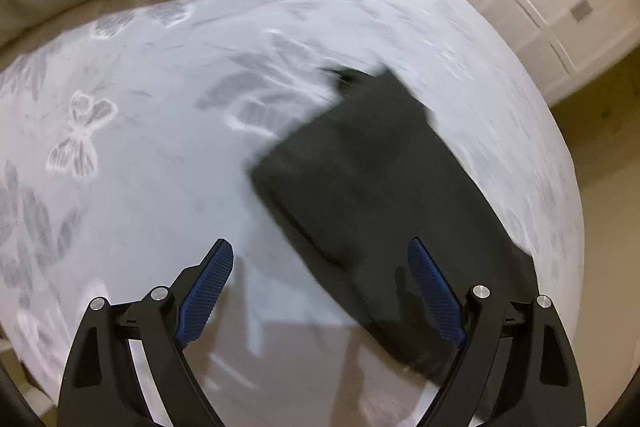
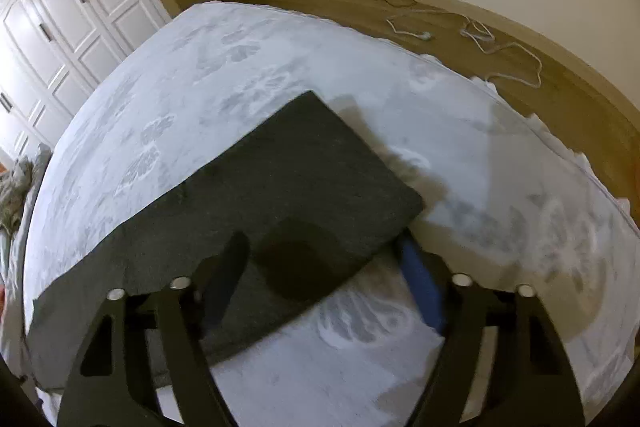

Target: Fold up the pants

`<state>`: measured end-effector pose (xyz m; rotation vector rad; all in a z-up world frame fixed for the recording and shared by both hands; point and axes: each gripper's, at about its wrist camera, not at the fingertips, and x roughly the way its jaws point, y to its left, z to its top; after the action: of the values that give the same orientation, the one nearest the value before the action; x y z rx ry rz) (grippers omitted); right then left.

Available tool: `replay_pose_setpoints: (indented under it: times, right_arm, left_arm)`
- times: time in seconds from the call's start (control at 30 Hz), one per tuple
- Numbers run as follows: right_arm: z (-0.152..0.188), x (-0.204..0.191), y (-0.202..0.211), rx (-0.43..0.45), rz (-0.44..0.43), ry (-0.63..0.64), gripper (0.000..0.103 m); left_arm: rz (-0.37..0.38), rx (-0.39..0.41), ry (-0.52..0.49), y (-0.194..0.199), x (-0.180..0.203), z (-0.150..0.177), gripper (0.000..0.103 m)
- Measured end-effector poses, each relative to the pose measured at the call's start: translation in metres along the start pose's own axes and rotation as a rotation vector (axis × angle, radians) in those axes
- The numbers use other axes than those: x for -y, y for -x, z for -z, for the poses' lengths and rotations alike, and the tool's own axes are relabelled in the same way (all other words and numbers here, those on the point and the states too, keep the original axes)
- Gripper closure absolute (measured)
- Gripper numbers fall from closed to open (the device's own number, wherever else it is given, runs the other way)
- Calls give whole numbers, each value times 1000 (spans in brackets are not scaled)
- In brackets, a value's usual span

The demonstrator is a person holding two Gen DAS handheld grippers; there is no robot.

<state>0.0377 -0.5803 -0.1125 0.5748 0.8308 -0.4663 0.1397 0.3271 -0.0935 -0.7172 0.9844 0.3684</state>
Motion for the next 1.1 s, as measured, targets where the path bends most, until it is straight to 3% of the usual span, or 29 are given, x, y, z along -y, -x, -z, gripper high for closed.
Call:
replay_pose_setpoints:
  times: [0.07,0.13,0.17,0.23,0.27,0.3,0.33,0.4,0.53,0.63,0.73,0.83,0.9,0.93,1.03,1.1]
  right_arm:
    - [-1,-2,0,3,12,0,51]
    - [-3,-6,-3,-2,-16,-3,69]
    - [-3,-7,-3,-2,-20,-9,71]
    - [-5,-8,-4,-8,-45,-35,72]
    - [-4,-9,-5,-8,-47,-42,73]
    - [-5,-8,-6,-11,-54,-48,89]
    - [-7,-7,-5,-15,-71,-57,92]
    - [-13,-9,8,13,-105,-56,94]
    - [-32,-16,67,92,-241,-47,95]
    - [-39,-12,101,124,-275,-45,98]
    - [-34,2,104,91,-272,-50,98]
    - [-12,13,53,-69,-168,-5,98]
    - [2,16,20,-214,-90,3,97]
    - [6,16,14,-234,-65,6,94]
    - [5,16,19,-209,-91,-49,84]
    - [6,17,16,-198,-116,-93,74]
  left_arm:
    - [-7,-3,-12,-10,-6,-6,19]
    - [-14,2,-40,-18,-3,-6,19]
    - [-18,14,-64,-19,4,-5,20]
    - [42,-3,-114,-25,20,-4,33]
    - [34,5,-112,-27,22,-4,36]
    - [31,13,-109,-28,24,-5,60]
    - [38,2,-101,-30,24,-7,82]
    - [123,-17,-20,-22,19,-11,86]
    - [260,21,-18,30,20,-22,88]
    - [305,16,-23,53,17,-25,88]
    - [241,43,-54,65,8,-30,88]
    - [109,-50,-65,31,-10,-27,85]
    - [19,-166,-4,-2,-27,-13,81]
    - [21,-182,24,-6,-32,-8,75]
    - [-11,-134,20,15,-30,-1,74]
    - [-48,-34,-12,40,-19,8,76]
